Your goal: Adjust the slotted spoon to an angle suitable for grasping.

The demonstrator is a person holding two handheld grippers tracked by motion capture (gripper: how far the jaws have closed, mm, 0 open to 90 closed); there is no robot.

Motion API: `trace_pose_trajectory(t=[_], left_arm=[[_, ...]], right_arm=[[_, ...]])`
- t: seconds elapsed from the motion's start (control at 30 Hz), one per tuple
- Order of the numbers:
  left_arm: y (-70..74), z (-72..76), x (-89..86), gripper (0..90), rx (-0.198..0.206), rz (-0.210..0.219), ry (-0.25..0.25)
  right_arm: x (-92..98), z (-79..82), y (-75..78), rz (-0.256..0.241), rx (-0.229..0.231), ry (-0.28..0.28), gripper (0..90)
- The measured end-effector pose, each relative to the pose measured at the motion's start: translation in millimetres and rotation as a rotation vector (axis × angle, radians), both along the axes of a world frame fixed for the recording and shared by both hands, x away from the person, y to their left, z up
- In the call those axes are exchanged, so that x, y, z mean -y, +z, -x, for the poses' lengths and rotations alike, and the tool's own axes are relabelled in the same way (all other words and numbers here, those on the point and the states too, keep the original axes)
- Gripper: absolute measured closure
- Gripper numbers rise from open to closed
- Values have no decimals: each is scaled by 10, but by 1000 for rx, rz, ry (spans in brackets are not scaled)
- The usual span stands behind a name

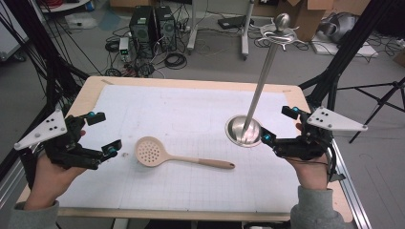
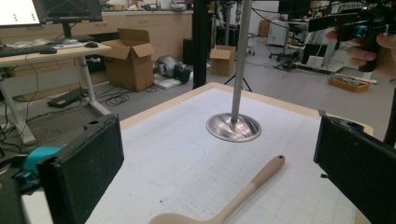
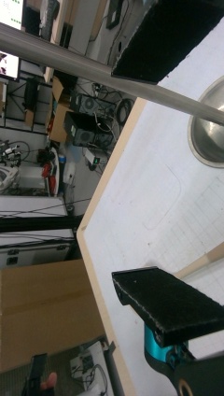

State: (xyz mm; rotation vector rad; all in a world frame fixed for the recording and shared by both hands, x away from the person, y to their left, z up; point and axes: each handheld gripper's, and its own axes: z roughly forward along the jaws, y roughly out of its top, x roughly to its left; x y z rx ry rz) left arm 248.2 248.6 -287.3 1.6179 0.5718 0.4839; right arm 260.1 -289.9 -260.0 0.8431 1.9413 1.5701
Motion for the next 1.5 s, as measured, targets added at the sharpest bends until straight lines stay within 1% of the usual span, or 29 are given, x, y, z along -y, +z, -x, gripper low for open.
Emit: trace_pose_trajectory(t=[0.1,0.23,0.33,0.43,0.53,0.6,0.67,0.7,0.73,0.77,0.8,0.9,0.93,0.97,1.1,1.17,1.23,1.3,1.33,1.37,1.43,1.5], left_arm=[[-22,-16,5,20,-8,2,1],[-71,-32,17,20,-21,-8,0],[-84,-39,9,20,-17,-11,2],[-94,-53,-26,20,-18,-11,11],[-94,-51,-32,20,-24,-16,16],[-81,-36,-12,20,-18,-20,11],[-68,-22,-2,20,-11,-28,6],[-61,-14,-1,20,-10,-29,4],[-57,-8,-3,20,-8,-29,4],[-53,-4,-10,20,-5,-29,4],[-48,1,-18,20,-4,-27,7],[-47,7,-44,20,-6,-21,13],[-50,8,-51,20,-7,-20,14],[-56,7,-60,20,-9,-20,17],[-66,8,-64,20,-13,-22,17],[-75,11,-60,20,-15,-25,17],[-79,12,-57,20,-17,-25,17],[-83,13,-57,20,-17,-23,17],[-84,14,-61,20,-18,-24,17],[-86,11,-67,20,-18,-25,19],[-88,10,-68,20,-19,-23,20],[-91,8,-71,20,-21,-24,22]], right_arm=[[22,-14,-20,-7,-5,8,28],[69,-17,-43,-27,-14,4,28],[66,-13,-38,-18,-5,12,29],[50,-20,-45,-6,-8,18,28],[-10,-60,-91,15,-15,49,28],[-30,-71,-104,17,-18,56,28],[-92,-92,-138,22,-23,85,28],[-92,-92,-138,22,-23,85,28],[-134,-99,-151,27,-18,102,28],[-134,-99,-151,27,-18,102,28],[-171,-107,-162,30,-19,121,28],[-214,-130,-187,13,-27,154,31],[-214,-130,-187,13,-27,154,31],[-245,-151,-212,0,-43,167,39],[-303,-196,-267,-40,-76,198,45],[-342,-216,-296,-28,-80,208,53],[-380,-220,-320,-15,-79,206,54],[-406,-220,-339,-4,-76,204,89],[-406,-220,-339,-4,-76,204,89],[-422,-205,-357,15,-55,213,216],[-441,-180,-380,33,-38,225,316],[-466,-184,-412,51,-51,242,418]])
